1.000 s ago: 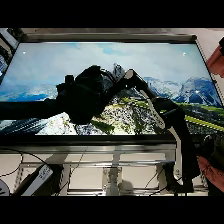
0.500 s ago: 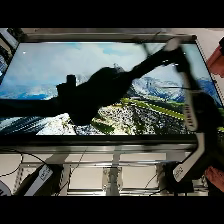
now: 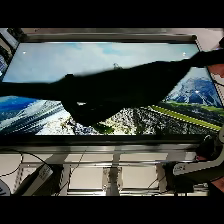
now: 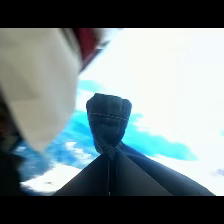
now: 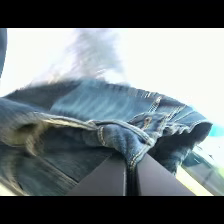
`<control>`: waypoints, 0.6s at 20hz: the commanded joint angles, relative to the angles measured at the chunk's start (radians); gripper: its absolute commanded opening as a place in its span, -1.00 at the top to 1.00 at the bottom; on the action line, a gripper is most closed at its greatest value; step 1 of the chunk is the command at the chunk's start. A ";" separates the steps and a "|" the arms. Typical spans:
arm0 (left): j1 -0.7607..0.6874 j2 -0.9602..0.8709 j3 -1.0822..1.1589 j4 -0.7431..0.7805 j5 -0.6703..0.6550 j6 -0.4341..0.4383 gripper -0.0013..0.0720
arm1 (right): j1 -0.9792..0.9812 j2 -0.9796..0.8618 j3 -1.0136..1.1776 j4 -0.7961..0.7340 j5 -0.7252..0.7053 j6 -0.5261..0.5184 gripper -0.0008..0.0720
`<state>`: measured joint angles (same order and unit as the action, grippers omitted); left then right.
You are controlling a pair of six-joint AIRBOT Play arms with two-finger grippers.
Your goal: Fold the clothes and pants, and hang the long-sleeved shirts on hangers.
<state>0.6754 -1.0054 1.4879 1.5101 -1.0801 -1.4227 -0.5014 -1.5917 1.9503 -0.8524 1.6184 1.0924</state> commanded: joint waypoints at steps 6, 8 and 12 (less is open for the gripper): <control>0.034 -0.198 -0.018 -0.187 -0.375 0.030 0.91 | -0.246 0.014 -0.357 -0.115 0.074 0.074 0.94; 0.017 -0.213 -0.057 -0.211 -0.408 0.037 0.91 | -0.246 0.014 -0.460 -0.150 0.172 0.073 0.94; -0.039 -0.275 -0.101 -0.230 -0.551 0.051 0.90 | -0.211 0.013 -0.538 -0.060 0.222 0.077 0.94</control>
<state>0.6685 -1.2343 1.4128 1.3285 -1.4986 -1.3804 -0.7292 -1.5772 1.4807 -0.9672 1.7721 1.1645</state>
